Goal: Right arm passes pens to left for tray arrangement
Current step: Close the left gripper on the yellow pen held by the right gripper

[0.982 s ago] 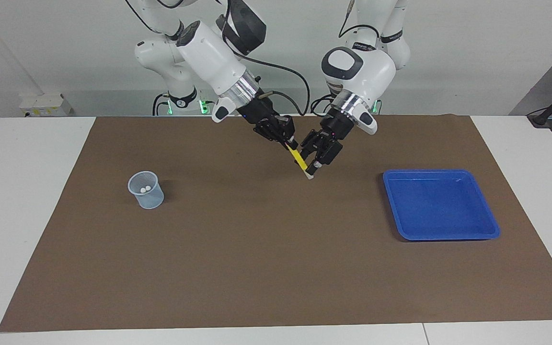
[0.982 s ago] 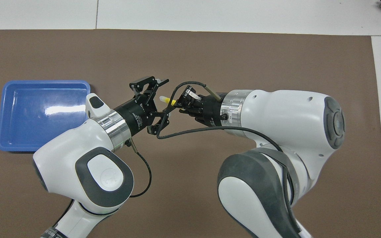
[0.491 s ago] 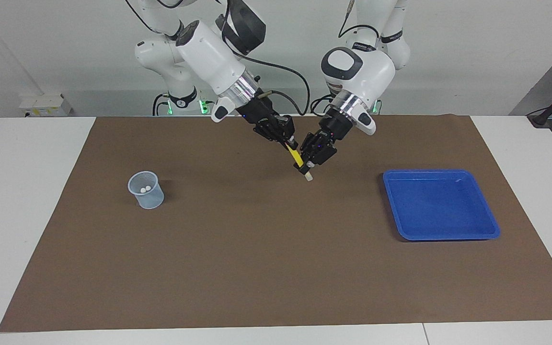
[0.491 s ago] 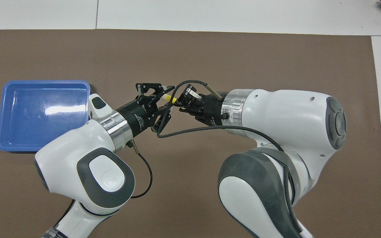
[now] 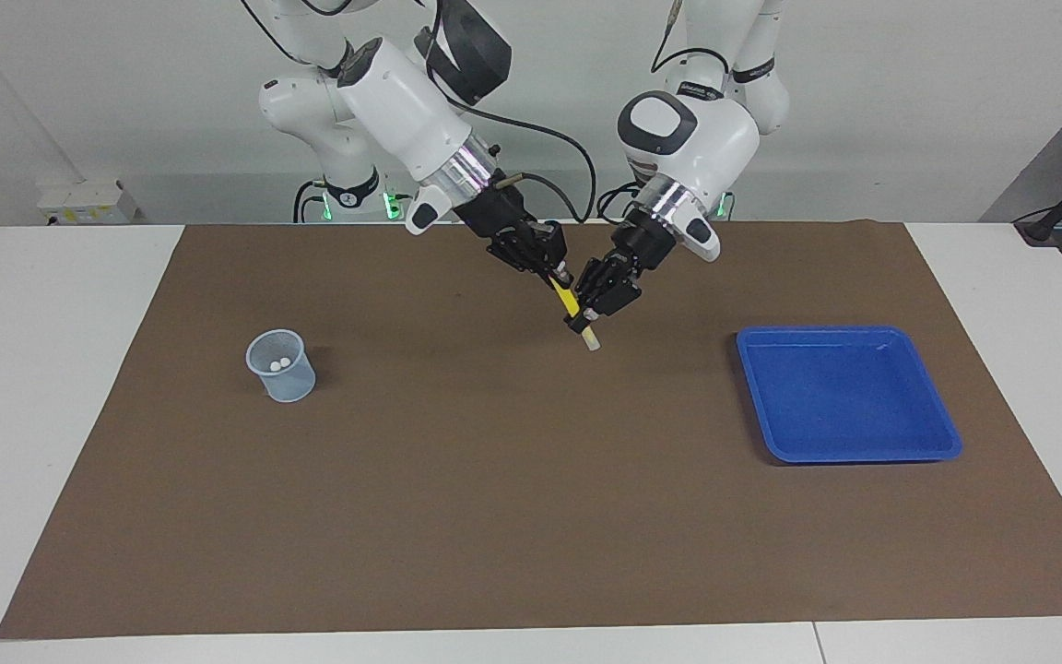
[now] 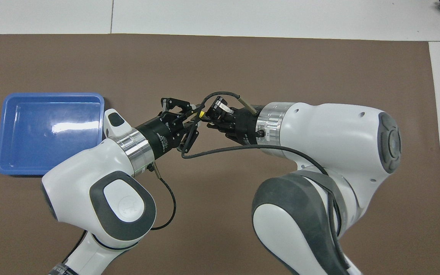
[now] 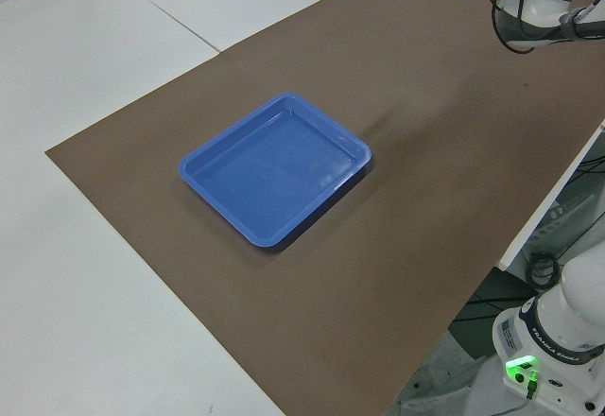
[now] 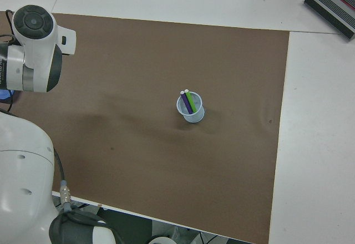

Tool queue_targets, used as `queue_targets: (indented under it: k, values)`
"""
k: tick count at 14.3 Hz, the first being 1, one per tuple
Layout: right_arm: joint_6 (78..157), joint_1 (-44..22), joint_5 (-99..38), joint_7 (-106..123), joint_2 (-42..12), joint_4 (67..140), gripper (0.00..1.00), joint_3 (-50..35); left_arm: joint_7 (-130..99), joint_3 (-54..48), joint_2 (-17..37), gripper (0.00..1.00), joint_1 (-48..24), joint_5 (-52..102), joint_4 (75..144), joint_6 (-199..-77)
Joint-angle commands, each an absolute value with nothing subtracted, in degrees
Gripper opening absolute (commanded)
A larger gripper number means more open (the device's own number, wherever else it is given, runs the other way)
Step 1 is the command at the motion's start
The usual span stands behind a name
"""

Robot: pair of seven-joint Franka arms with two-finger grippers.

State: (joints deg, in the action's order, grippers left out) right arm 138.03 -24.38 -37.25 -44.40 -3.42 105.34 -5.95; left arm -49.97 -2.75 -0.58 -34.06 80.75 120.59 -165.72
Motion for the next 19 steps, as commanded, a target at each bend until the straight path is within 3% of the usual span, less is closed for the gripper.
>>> queue_targets:
  k: [1, 6, 7, 9, 15, 19]
  values:
    - [137.8, -24.3, -39.2, -44.6, -2.1, 107.0, 0.0, -6.1, -49.9, -2.5, -1.8, 0.0, -33.4, 81.4, 120.8, -164.8]
    - [137.7, -24.3, -39.2, -44.7, -2.2, 107.0, 0.0, -6.1, -49.9, -2.5, -2.0, 0.0, -33.3, 81.4, 120.8, -164.5]
    - [137.7, -24.3, -39.2, -44.7, -2.2, 106.8, 0.15, -6.1, -49.9, -2.5, -2.0, 0.0, -33.2, 81.4, 120.8, -164.5]
    - [137.6, -24.2, -39.3, -44.8, -2.2, 106.7, 0.97, -6.1, -49.9, -2.5, -2.0, 0.0, -33.2, 81.4, 120.8, -164.5]
    - [135.7, -23.3, -38.1, -41.5, -2.3, 106.4, 1.0, -5.7, -49.7, -2.4, -1.9, 0.0, -32.8, 81.3, 120.8, -164.4]
    - [127.0, -18.6, -33.6, -34.9, -2.3, 103.5, 1.0, -5.6, -41.6, -2.2, -2.9, 0.0, -30.6, 80.9, 122.3, -161.1]
